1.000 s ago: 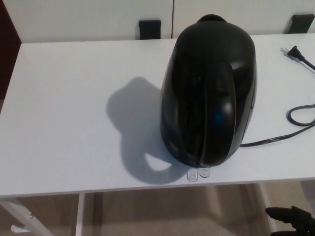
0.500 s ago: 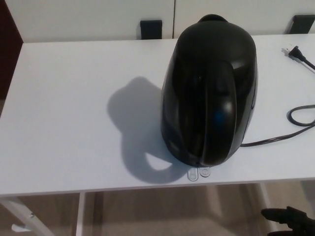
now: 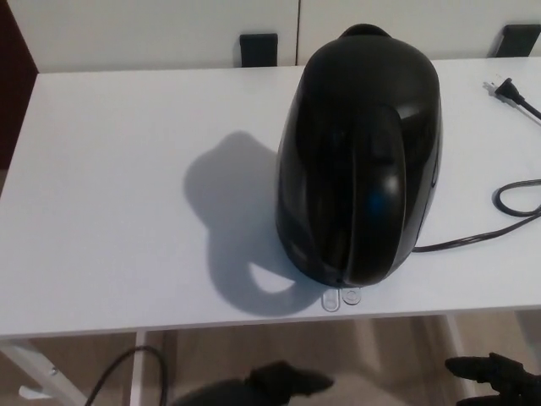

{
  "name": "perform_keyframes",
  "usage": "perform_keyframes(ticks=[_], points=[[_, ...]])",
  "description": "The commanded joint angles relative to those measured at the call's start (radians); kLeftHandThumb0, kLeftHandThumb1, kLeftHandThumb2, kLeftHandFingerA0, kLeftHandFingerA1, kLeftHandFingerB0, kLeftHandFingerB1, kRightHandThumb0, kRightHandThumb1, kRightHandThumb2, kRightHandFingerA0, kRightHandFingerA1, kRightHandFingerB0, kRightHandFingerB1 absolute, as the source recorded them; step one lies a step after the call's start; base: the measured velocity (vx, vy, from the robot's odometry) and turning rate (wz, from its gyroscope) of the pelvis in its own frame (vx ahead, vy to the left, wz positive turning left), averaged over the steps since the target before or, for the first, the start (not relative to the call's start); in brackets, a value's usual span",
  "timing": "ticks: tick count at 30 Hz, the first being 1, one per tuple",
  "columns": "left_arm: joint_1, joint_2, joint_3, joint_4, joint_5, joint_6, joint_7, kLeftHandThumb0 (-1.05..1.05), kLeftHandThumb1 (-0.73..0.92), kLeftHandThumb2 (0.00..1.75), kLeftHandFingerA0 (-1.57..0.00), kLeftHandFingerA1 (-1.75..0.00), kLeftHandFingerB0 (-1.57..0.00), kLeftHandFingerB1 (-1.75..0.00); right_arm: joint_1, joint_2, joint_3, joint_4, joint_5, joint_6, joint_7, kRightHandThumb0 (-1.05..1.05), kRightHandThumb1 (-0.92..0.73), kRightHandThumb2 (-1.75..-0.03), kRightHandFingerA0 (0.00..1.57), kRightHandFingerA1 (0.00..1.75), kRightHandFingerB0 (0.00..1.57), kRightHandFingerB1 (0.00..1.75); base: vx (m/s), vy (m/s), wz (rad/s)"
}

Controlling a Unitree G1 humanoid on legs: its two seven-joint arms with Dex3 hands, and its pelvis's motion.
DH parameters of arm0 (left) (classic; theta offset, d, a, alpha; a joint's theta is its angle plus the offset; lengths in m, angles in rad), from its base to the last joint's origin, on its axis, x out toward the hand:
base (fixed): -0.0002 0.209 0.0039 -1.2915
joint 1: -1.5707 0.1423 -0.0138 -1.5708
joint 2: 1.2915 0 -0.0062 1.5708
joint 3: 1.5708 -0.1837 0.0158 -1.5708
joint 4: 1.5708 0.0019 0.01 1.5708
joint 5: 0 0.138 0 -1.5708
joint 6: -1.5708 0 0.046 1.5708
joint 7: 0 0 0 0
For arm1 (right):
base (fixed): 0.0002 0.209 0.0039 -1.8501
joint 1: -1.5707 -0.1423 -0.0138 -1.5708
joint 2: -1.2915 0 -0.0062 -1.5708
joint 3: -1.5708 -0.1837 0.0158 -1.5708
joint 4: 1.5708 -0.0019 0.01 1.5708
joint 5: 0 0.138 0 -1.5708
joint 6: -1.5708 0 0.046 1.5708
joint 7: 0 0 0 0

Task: The robot walk towards a table in front and click the button on the base of the boilling pot using its left middle finger

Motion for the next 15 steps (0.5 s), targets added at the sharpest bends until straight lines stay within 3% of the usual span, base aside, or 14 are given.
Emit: perform_keyframes(ticks=[1, 2, 3, 4, 5, 9, 15], points=[[-0.179, -0.007, -0.059, 0.106, 0.35, -0.145, 0.185, -0.8, 0.84, 0.65, -0.25, -0.31, -0.22, -0.29, 0.037, -0.057, 0.014, -0.024, -0.026, 0.068, 0.041, -0.21, -0.49, -0.54, 0.62, 0.53, 0.56, 0.48, 0.0, 0.0, 0.0], [-0.189, -0.007, -0.063, 0.112, 0.358, -0.145, 0.191, -0.81, 0.86, 0.67, -0.25, -0.31, -0.24, -0.29, 0.038, -0.063, 0.019, -0.026, -0.032, 0.077, 0.045, -0.21, -0.5, -0.54, 0.6, 0.52, 0.52, 0.46, 0.0, 0.0, 0.0], [-0.206, -0.009, -0.07, 0.124, 0.373, -0.146, 0.206, -0.79, 0.66, 1.04, -0.2, -0.46, -0.17, -0.42, 0.037, -0.074, 0.028, -0.025, -0.044, 0.087, 0.051, -0.2, -0.49, -0.54, 0.61, 0.53, 0.51, 0.48, 0.0, 0.0, 0.0], [-0.212, -0.01, -0.074, 0.13, 0.376, -0.144, 0.215, -0.79, 0.66, 1.04, -0.2, -0.46, -0.17, -0.42, 0.035, -0.078, 0.031, -0.016, -0.047, 0.077, 0.051, -0.2, -0.49, -0.54, 0.61, 0.53, 0.51, 0.48, 0.0, 0.0, 0.0], [-0.223, -0.014, -0.08, 0.155, 0.382, -0.153, 0.252, -0.81, 0.85, 0.66, -0.28, -0.32, -0.27, -0.3, 0.034, -0.08, 0.033, -0.009, -0.046, 0.069, 0.052, -0.2, -0.49, -0.54, 0.6, 0.53, 0.52, 0.48, 0.0, 0.0, 0.0], [-0.275, -0.018, -0.103, 0.206, 0.414, -0.149, 0.281, -0.82, 0.87, 0.66, -0.24, -0.31, -0.21, -0.29, 0.028, -0.075, 0.032, 0.007, -0.016, 0.062, 0.07, -0.13, -0.49, -0.54, 0.63, 0.53, 0.52, 0.47, 0.0, 0.0, 0.0], [-0.347, -0.032, -0.145, 0.279, 0.463, -0.141, 0.319, -0.82, 0.86, 0.66, -0.25, -0.31, -0.22, -0.29, 0.029, -0.086, 0.044, -0.015, -0.038, 0.087, 0.058, -0.19, -0.49, -0.54, 0.61, 0.52, 0.5, 0.46, 0.0, 0.0, 0.0]])
